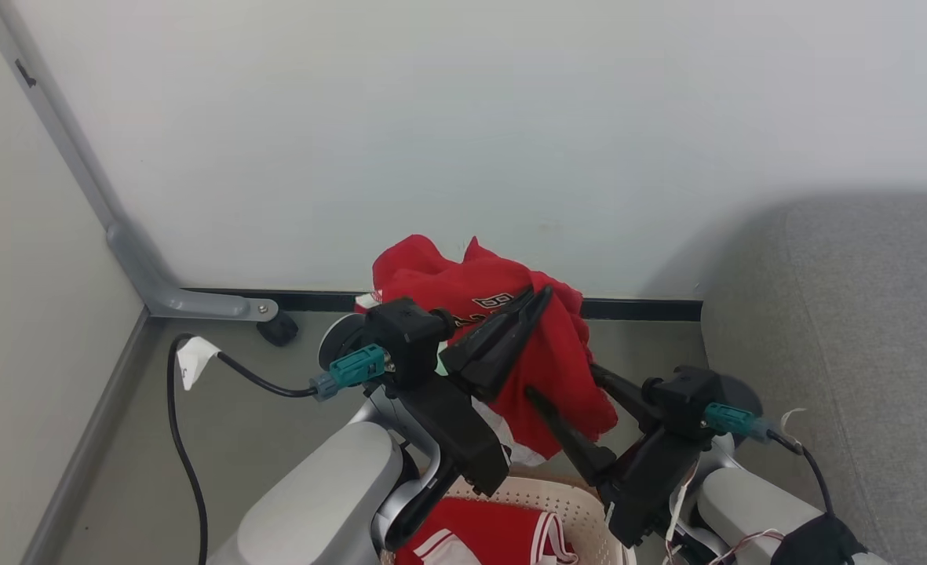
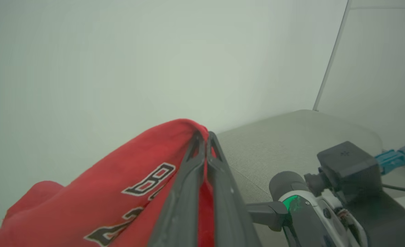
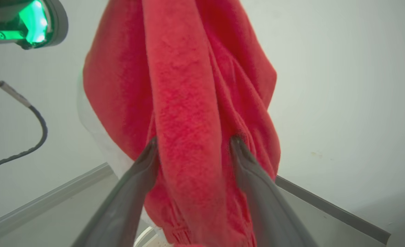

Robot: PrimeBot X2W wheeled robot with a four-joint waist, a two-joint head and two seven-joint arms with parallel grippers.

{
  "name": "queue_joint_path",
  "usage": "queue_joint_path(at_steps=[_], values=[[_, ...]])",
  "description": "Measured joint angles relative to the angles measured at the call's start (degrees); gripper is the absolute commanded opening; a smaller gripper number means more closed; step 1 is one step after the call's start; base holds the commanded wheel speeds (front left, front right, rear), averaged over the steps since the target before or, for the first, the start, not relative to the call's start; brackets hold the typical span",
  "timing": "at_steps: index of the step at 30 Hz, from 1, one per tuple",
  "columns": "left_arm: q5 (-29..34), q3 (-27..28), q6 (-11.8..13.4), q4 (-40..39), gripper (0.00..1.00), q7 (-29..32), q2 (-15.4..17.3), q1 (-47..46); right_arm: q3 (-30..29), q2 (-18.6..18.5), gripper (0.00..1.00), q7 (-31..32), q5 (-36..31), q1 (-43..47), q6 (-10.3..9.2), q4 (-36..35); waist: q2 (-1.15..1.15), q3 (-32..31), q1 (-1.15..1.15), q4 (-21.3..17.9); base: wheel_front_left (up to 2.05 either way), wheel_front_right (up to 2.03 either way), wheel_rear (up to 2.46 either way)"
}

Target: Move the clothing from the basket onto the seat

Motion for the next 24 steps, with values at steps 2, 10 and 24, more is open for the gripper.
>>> queue_joint_path(at_steps=[2, 10, 24], values=[[-0.07, -0.12, 0.00, -0.31, 0.00, -0.01, 0.04, 0.02, 1.18, 0.66, 0.89, 0.00, 0.55, -0.88, 0.00, 1.49, 0.00, 0.04, 0.00, 0.25, 0.00, 0.00, 0.00], [-0.56, -0.80, 0.00, -0.44, 0.00, 0.02, 0.09, 0.04, 2.41, 1.87, 0.00, -0.01, 3.38, -2.56, 0.00, 4.72, 0.00, 0.13, 0.00, 0.74, 0.00, 0.00, 0.00], [-1.15, 0.57, 0.01, 1.04, 0.00, -0.02, 1.49, 0.41, -0.93, 0.78, 0.00, -0.01, 8.75, -3.14, 0.00, 3.86, 0.00, 0.91, 0.00, -0.12, 0.00, 0.00, 0.00]])
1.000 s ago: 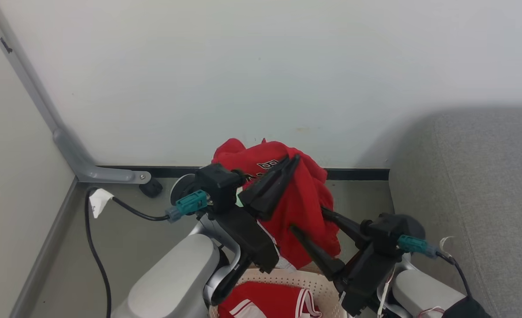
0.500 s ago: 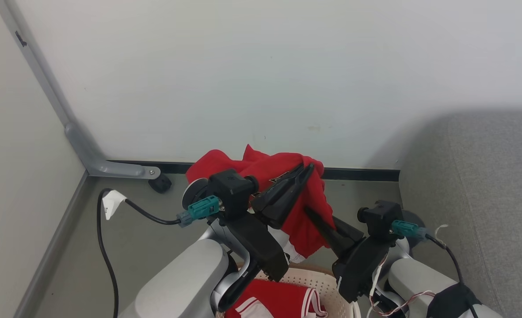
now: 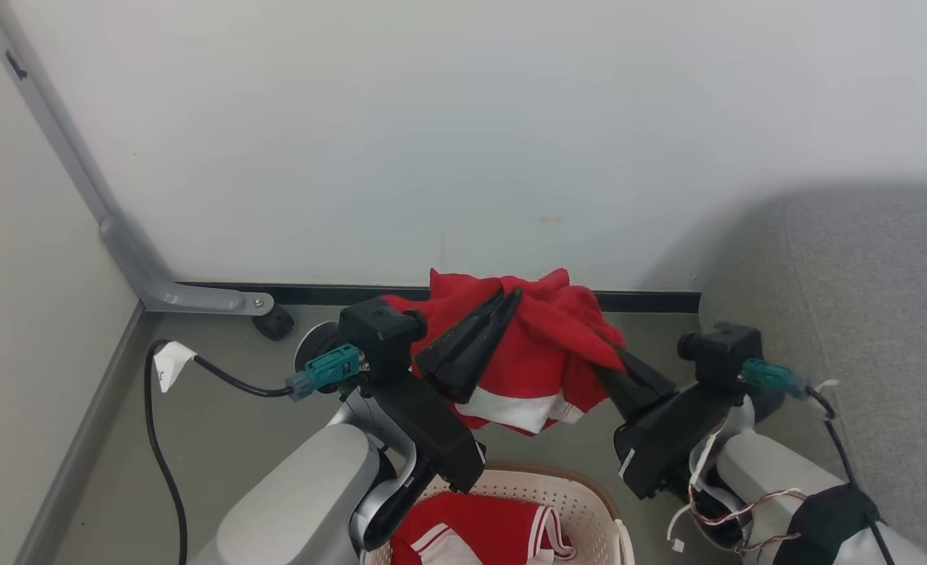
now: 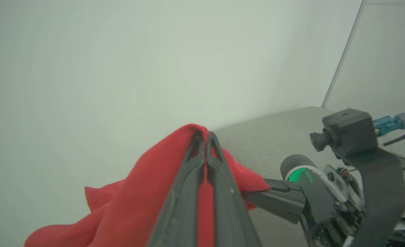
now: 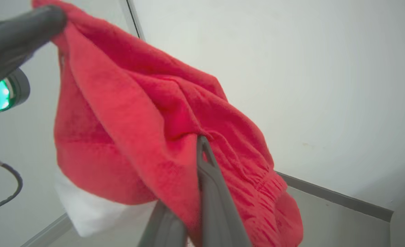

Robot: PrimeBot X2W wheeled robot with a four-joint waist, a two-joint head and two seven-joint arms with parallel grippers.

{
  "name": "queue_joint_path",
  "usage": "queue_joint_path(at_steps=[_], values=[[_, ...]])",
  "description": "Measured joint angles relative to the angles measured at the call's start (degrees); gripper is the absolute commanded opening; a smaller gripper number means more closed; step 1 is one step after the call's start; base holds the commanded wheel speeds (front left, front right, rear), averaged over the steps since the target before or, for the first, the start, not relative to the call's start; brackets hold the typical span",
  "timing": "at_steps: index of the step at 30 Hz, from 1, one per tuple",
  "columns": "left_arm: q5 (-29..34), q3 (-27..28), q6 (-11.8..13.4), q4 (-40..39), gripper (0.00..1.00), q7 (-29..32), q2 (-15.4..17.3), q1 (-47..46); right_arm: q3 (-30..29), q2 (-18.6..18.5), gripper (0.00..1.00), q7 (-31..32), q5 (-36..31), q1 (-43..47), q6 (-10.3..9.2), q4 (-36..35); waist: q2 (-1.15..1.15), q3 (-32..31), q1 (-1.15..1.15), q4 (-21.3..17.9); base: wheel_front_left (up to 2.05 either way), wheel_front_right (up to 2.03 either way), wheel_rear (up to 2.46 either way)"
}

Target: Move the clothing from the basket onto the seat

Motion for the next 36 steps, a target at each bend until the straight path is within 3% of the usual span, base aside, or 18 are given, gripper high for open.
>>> queue_joint_path(at_steps=[1, 2, 3, 15, 23, 29, 36], values=[[-0.02, 0.08, 0.00, 0.04, 0.24, -0.01, 0.11, 0.16, -0.62, -0.32, 0.00, 0.00, 0.25, 0.03, 0.00, -0.35, 0.00, -0.02, 0.00, -0.17, 0.00, 0.00, 0.00], [-0.09, 0.08, 0.00, 0.22, 0.42, -0.01, 0.15, 0.20, -1.59, -0.73, 0.00, 0.00, 0.51, 0.18, 0.00, -0.84, 0.00, -0.04, 0.00, -0.35, 0.00, 0.00, 0.00], [-0.09, 0.08, 0.01, 0.24, 0.98, -0.01, 0.13, 0.23, -2.70, -1.19, 0.00, 0.00, 0.86, 0.32, 0.00, -1.22, 0.00, -0.07, 0.00, -0.50, 0.00, 0.00, 0.00], [-0.41, 0.07, 0.02, 0.03, 1.00, -1.00, 0.89, 2.93, -11.51, -5.26, 0.00, 0.00, 1.67, 4.19, 0.00, -5.05, 0.00, -1.11, 0.00, -3.72, 0.00, 0.00, 0.00], [-0.38, -0.87, 0.02, -0.92, 1.00, -1.51, 3.09, 6.19, -17.15, -8.09, 0.00, 0.00, 0.81, 7.53, -0.07, -10.13, 0.00, -1.78, 0.00, -6.68, 0.00, 0.00, 0.00], [-0.20, -1.21, 0.03, -2.64, 1.00, -1.62, 3.64, 6.95, -21.82, -11.44, 0.00, -0.01, -1.99, 10.20, -1.60, -15.94, 0.00, -1.72, 0.00, -9.44, 0.00, 0.00, 0.00], [0.89, -1.40, 0.07, -4.05, 1.00, -2.35, 4.60, 7.31, -26.40, -12.90, 0.00, -0.01, -4.08, 13.85, -3.78, -21.91, 0.00, -1.32, 0.00, -12.91, 0.00, 0.00, 0.00]])
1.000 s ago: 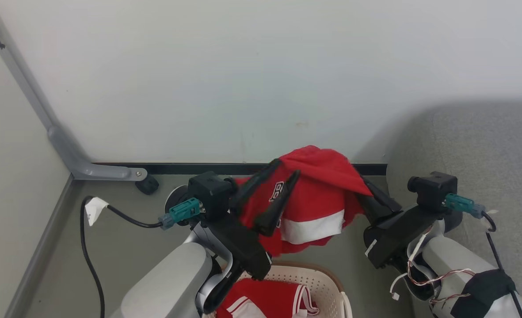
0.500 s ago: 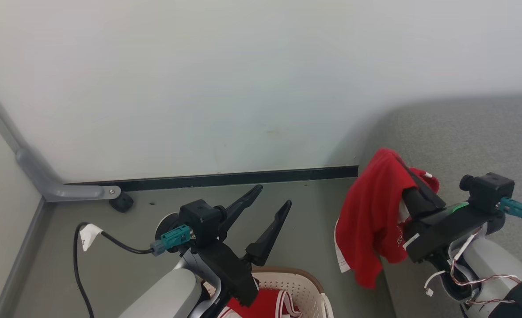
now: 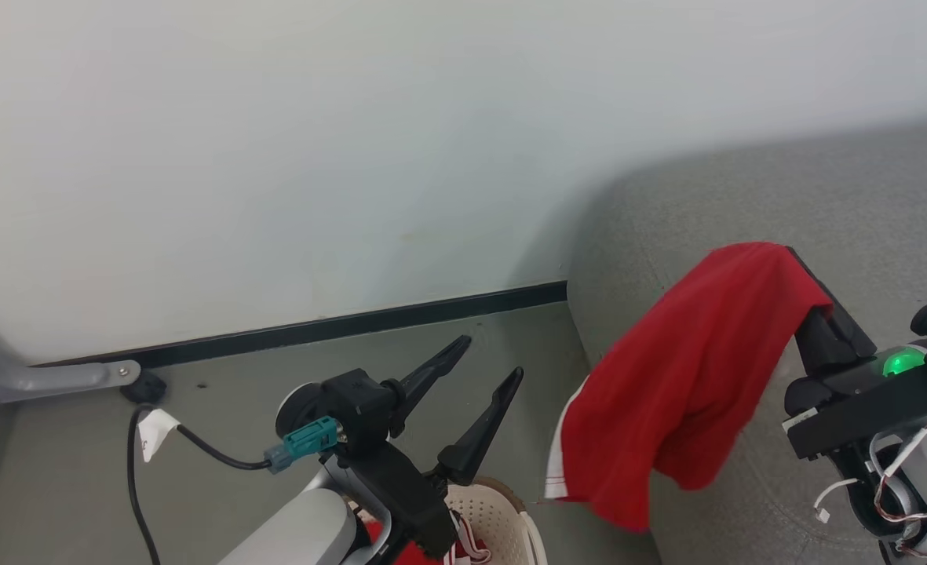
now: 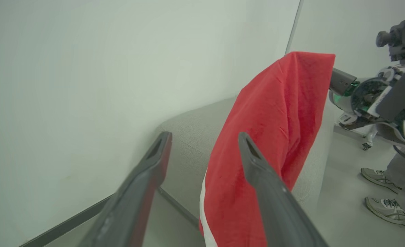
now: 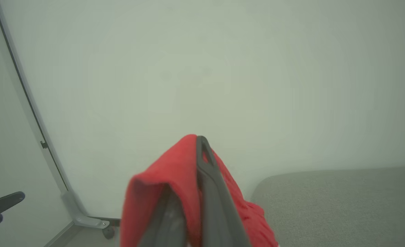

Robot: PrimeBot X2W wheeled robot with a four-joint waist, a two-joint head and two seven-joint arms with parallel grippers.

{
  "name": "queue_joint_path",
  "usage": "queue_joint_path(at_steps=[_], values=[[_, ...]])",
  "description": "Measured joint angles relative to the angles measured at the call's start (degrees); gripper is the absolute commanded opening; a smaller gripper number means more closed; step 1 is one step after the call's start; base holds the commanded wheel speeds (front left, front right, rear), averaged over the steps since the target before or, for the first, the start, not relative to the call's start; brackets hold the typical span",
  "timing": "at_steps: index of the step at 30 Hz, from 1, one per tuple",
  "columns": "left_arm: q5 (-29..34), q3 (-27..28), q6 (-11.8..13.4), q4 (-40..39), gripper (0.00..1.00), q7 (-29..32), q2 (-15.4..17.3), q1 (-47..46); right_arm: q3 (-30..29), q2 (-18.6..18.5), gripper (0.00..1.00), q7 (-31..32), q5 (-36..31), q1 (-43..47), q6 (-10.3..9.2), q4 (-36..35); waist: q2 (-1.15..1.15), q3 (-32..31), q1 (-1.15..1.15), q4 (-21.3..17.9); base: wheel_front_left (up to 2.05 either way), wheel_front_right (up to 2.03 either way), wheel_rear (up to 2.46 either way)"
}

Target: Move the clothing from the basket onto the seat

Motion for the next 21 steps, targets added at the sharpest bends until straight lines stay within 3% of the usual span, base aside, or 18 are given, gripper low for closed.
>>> queue_joint_path(at_steps=[11, 21], values=[[1.26, -0.49, 0.08, -1.05, 1.00, -0.44, 1.20, 0.01, -5.38, -0.69, 0.00, 0.00, -3.07, 3.95, -1.78, -6.46, 0.00, 1.23, 0.00, -5.98, 0.00, 0.00, 0.00], [2.88, -1.51, 0.07, -1.55, 1.00, -0.67, 1.19, 0.01, -9.03, -0.57, 0.00, -0.01, -4.92, 6.35, -1.85, -9.35, 0.00, 2.00, 0.00, -10.90, 0.00, 0.00, 0.00]])
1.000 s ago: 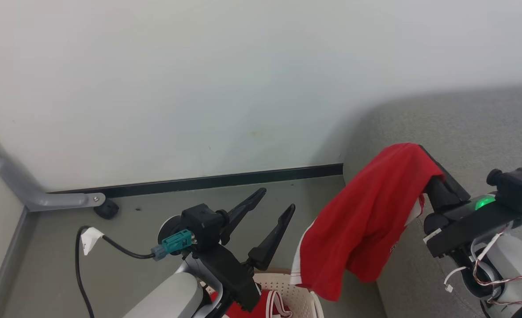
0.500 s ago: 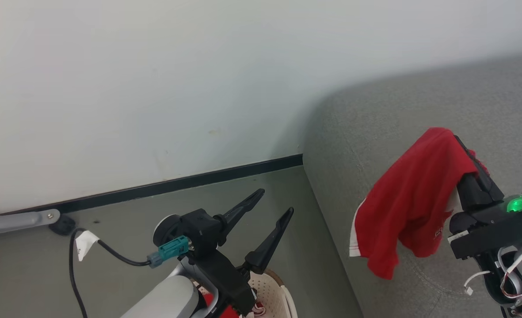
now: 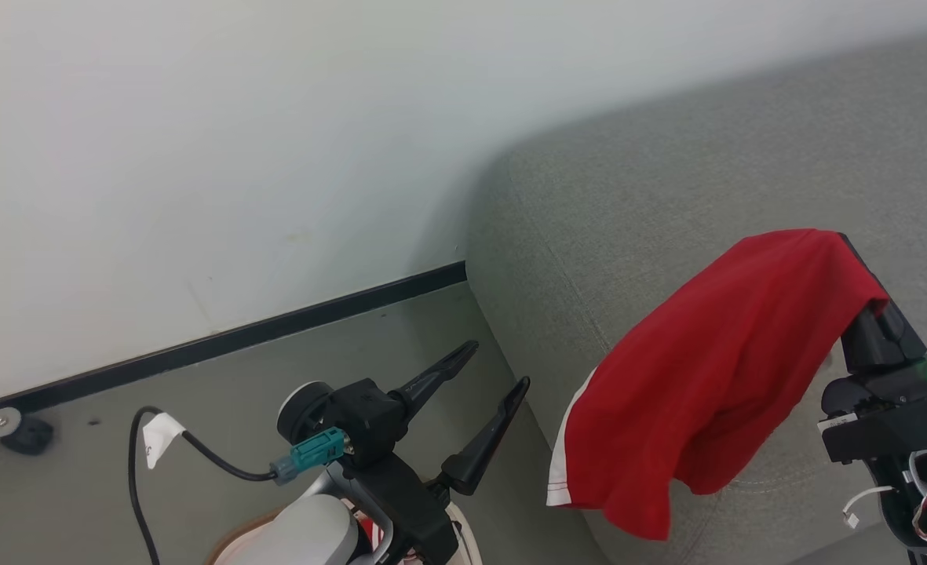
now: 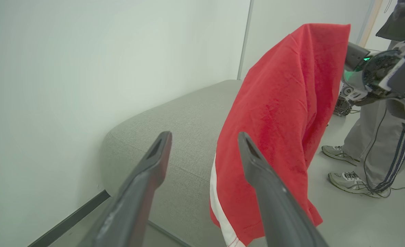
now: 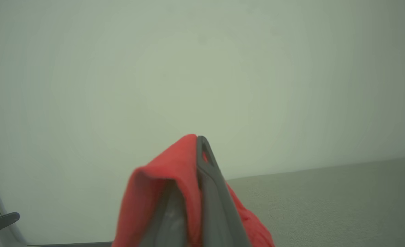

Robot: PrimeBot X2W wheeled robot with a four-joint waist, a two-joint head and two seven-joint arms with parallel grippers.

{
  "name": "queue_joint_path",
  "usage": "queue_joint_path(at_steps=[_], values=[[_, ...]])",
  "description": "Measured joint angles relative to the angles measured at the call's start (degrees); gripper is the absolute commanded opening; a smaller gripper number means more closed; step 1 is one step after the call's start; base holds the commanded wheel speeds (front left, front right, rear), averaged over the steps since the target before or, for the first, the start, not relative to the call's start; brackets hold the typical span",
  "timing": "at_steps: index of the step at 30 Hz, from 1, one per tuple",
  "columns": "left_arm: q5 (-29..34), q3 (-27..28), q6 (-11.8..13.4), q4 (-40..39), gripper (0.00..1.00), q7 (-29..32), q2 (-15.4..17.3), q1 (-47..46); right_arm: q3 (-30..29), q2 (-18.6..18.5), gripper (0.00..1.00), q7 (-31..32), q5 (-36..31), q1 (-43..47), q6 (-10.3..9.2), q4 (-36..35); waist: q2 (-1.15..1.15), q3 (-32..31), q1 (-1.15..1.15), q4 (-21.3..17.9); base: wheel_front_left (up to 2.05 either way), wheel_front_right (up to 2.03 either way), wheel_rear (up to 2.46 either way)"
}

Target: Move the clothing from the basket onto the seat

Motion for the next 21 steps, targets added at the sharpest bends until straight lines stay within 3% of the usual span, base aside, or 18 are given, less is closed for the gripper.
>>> queue_joint_path(at_steps=[10, 21], values=[[0.36, -0.59, 0.00, -0.03, 1.00, -0.01, -0.31, -0.03, -4.04, 0.00, 0.00, 0.00, -0.79, 3.09, -0.01, -2.37, 0.00, 0.80, 0.00, -3.40, 0.00, 0.00, 0.00], [0.48, -1.15, -0.01, -0.10, 1.00, 0.00, -0.60, -0.05, -7.31, 0.27, 0.00, 0.00, -1.59, 4.63, 0.41, -3.75, 0.00, 1.79, 0.00, -3.75, 0.00, 0.00, 0.00]])
